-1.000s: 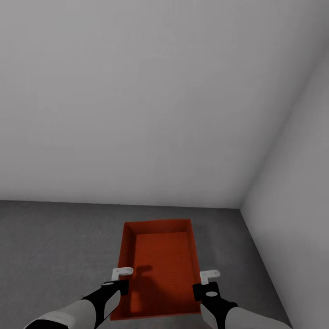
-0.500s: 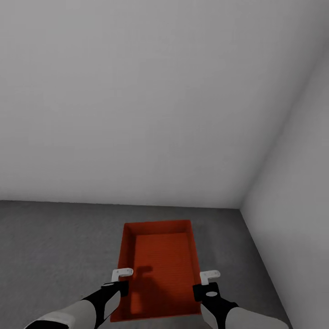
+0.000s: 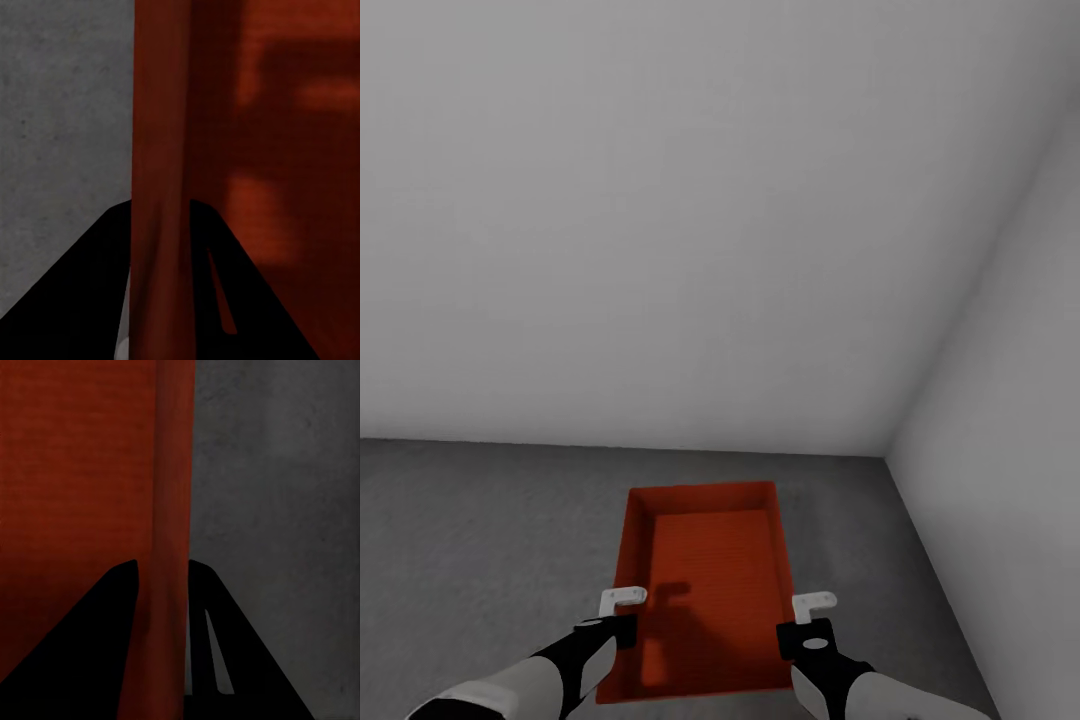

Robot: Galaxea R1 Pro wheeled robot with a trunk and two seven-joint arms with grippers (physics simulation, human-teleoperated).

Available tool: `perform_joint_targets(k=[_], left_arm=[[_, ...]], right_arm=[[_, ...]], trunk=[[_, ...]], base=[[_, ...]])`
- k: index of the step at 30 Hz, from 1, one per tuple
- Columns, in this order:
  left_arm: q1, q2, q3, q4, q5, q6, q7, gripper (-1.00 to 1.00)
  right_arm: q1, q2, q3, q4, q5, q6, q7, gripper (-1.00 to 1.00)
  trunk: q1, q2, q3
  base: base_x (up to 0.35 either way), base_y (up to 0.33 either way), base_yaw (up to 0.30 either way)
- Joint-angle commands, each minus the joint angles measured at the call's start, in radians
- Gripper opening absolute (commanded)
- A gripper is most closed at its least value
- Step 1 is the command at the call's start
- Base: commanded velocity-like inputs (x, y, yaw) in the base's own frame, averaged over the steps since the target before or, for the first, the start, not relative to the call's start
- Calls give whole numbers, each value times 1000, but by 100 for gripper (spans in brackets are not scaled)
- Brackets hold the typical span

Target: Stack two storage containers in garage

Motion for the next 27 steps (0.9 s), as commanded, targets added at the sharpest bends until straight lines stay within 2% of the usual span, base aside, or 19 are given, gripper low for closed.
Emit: perform_joint_targets(k=[1,27], left_arm=[[0,13,-10,0,17,9,6,-100],[0,12,-6,0,20,13,4,-100]], right_arm=[[-1,-25,-23,-6,11,-32,-12,-100],[-1,-26,-24,-6,5,-32,-12,-100]], trunk=[[0,-1,-1],[0,-1,-1]], base=[[0,0,0],[0,0,0]])
